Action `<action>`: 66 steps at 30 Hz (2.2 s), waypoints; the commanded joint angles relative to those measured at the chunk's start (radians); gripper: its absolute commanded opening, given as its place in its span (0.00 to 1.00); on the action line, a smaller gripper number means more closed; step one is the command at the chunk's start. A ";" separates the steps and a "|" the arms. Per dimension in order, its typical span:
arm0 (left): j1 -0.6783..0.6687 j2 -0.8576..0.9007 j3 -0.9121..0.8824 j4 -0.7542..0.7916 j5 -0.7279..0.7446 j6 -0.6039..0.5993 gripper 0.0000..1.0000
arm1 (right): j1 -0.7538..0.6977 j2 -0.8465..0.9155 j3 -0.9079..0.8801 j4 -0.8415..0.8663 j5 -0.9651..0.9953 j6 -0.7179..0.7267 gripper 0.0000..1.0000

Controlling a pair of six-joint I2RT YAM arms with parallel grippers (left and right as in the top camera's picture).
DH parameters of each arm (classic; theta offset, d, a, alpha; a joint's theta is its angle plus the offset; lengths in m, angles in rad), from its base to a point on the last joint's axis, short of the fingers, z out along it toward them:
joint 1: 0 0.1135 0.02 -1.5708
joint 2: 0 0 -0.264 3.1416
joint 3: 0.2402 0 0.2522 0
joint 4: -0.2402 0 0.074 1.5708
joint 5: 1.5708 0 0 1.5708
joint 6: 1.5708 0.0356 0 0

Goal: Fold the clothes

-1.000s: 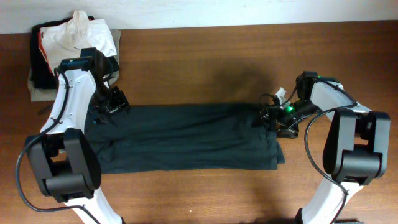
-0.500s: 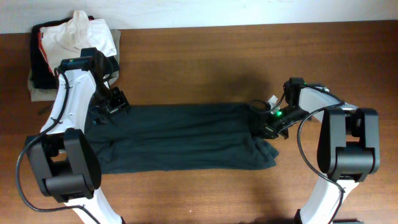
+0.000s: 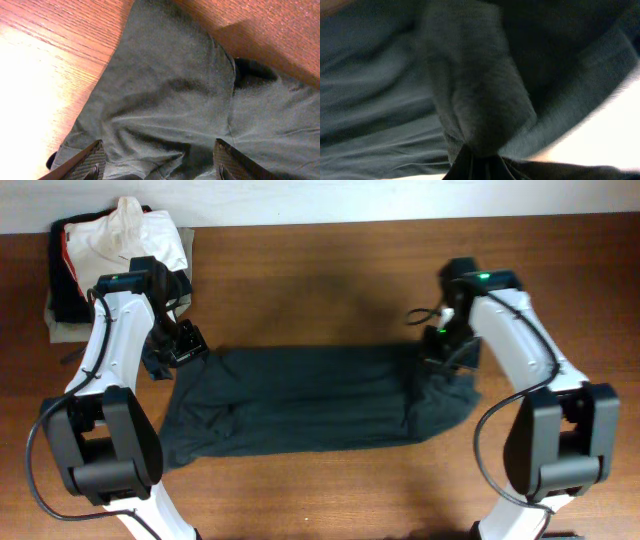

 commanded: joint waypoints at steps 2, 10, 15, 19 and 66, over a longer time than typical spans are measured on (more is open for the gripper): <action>-0.003 -0.029 0.018 0.001 -0.007 0.016 0.69 | 0.188 -0.011 0.014 0.121 -0.106 0.112 0.04; -0.003 -0.029 0.018 0.002 -0.007 0.016 0.68 | 0.428 0.006 0.014 0.327 -0.110 0.327 0.05; -0.003 -0.029 0.018 0.001 -0.007 0.016 0.69 | 0.510 0.006 0.014 0.395 -0.111 0.352 0.30; -0.003 -0.029 0.018 0.001 -0.007 0.016 0.68 | 0.529 0.006 0.014 0.410 -0.114 0.343 0.32; -0.024 -0.029 0.018 0.003 -0.008 0.016 0.68 | 0.247 0.059 0.098 0.178 -0.193 0.020 0.99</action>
